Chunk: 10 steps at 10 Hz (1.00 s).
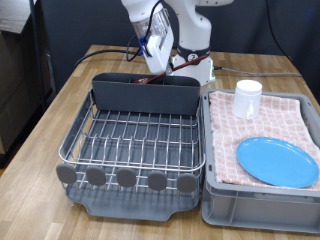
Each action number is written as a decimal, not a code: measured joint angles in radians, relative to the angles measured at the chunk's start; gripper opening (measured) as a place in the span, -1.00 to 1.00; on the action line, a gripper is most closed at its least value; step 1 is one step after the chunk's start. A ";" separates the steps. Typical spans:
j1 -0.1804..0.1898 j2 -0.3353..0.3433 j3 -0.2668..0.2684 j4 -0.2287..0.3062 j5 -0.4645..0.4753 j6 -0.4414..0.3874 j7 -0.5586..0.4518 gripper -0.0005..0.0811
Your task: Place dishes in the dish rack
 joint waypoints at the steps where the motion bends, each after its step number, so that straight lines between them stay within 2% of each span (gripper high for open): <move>1: -0.022 0.006 0.006 -0.002 -0.040 0.020 0.029 -0.57; 2: -0.041 0.010 0.016 -0.004 -0.083 0.036 0.059 -0.57; 4: -0.065 0.016 0.041 -0.004 -0.165 0.053 0.116 0.27; 5: -0.088 0.016 0.078 -0.004 -0.251 0.061 0.182 0.27; 6: -0.108 0.016 0.123 -0.003 -0.331 0.075 0.257 0.70; 7: -0.120 0.016 0.167 -0.002 -0.391 0.087 0.324 0.70; 8: -0.124 0.013 0.204 0.001 -0.430 0.097 0.382 0.92; 10: -0.121 -0.011 0.261 0.011 -0.446 0.093 0.441 0.97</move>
